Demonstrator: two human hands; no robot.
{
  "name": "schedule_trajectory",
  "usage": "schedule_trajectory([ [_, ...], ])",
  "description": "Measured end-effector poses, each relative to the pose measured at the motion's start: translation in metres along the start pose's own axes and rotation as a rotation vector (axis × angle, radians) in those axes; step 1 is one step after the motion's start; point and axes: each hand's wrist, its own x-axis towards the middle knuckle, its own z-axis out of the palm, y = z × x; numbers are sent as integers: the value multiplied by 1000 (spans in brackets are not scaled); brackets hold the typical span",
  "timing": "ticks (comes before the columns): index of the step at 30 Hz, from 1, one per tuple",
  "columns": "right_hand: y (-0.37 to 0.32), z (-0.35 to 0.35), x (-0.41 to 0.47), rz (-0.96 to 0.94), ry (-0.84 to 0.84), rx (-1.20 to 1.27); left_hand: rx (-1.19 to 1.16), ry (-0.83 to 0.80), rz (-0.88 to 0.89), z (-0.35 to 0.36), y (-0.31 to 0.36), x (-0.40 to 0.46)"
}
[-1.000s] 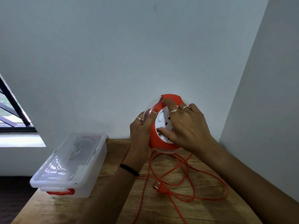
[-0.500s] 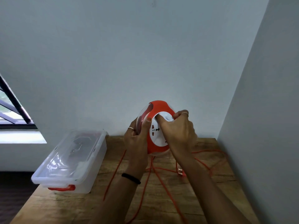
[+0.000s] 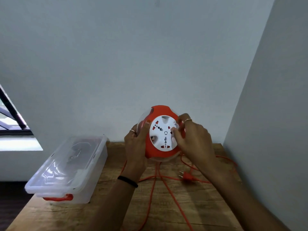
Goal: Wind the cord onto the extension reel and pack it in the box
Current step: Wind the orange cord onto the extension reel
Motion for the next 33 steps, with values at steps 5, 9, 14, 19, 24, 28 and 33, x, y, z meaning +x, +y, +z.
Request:
schedule_trajectory([
  [5, 20, -7, 5, -542, -166, -325, -102, -20, -38, 5, 1, 9],
  [9, 29, -19, 12, -675, -187, -479, -105, -63, -68, 10, 4, 14],
  [14, 25, -32, 24, -794, -240, -579, -60, -153, -48, 13, 8, 16],
  [19, 27, -34, 37, -956, -186, -635, -52, -155, -62, 20, 9, 12],
  [24, 16, -29, 26, -763, -92, -528, -66, -136, -12, 23, 13, 8],
  [28, -10, -18, 11, -185, -118, -307, -170, -55, -33, 26, 10, 3],
  [33, -19, 3, 7, 282, -129, 7, -224, 83, -88, 35, -9, -8],
])
